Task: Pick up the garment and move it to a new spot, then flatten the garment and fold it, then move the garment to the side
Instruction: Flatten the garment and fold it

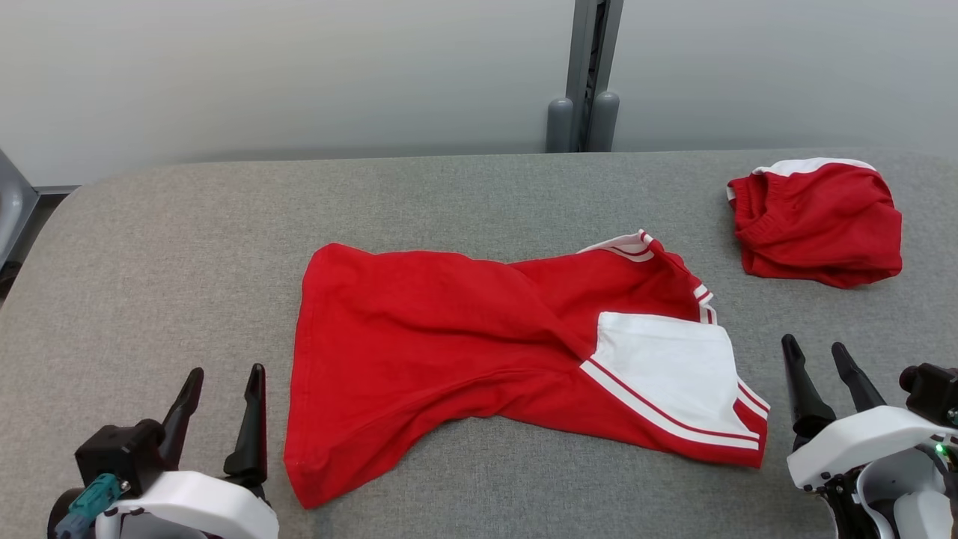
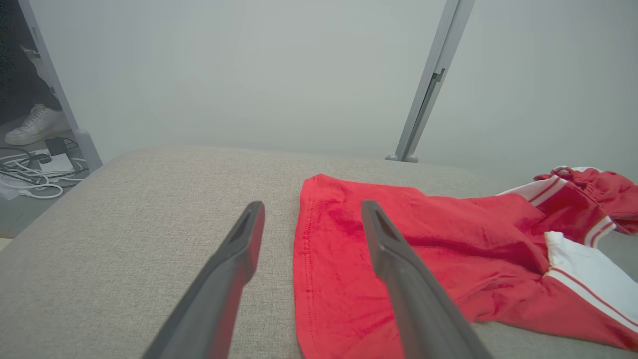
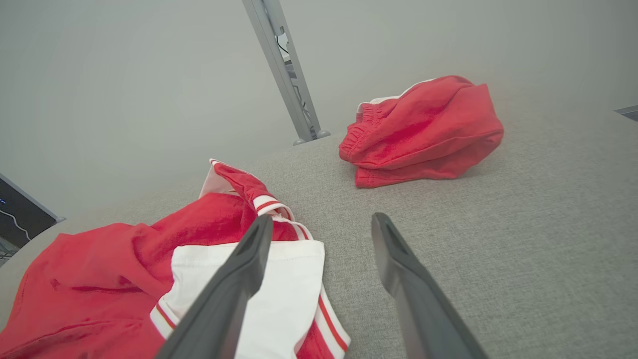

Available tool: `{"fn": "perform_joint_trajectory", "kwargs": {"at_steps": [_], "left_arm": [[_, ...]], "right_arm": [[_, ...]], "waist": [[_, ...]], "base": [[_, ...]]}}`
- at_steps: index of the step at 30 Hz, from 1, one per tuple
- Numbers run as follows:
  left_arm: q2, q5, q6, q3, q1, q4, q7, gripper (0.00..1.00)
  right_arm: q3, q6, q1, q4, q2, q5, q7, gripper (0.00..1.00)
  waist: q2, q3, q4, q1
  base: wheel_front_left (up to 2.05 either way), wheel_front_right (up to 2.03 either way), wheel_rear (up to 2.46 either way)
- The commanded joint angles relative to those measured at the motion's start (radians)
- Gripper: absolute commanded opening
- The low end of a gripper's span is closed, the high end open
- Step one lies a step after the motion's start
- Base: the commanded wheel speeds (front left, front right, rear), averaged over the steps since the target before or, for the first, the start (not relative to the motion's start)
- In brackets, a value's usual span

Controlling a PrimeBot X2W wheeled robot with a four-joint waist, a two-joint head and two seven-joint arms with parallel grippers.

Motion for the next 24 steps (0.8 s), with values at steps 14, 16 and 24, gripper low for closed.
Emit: {"fn": "perform_joint_trajectory", "kwargs": {"at_steps": [14,16,24], "left_arm": [[-0.048,0.039,-0.046,0.011,-0.019,0.057,-0.012,1.0],[-0.048,0.041,-0.053,0.008,-0.025,0.065,-0.01,1.0],[-0.05,0.039,-0.076,-0.001,-0.05,0.093,-0.003,1.0]], "right_arm": [[0.053,0.0,-0.125,0.128,-0.054,0.114,0.147,1.0],[0.042,0.0,-0.165,0.182,-0.062,0.149,0.202,1.0],[-0.001,0.0,-0.28,0.366,-0.092,0.189,0.389,1.0]], "waist": [[0.0,0.033,0.023,0.0],[0.0,0.039,0.036,0.0],[0.0,0.062,0.081,0.0]], "base": [[0.0,0.0,0.0],[0.0,0.0,0.0],[0.0,0.0,0.0]]}}
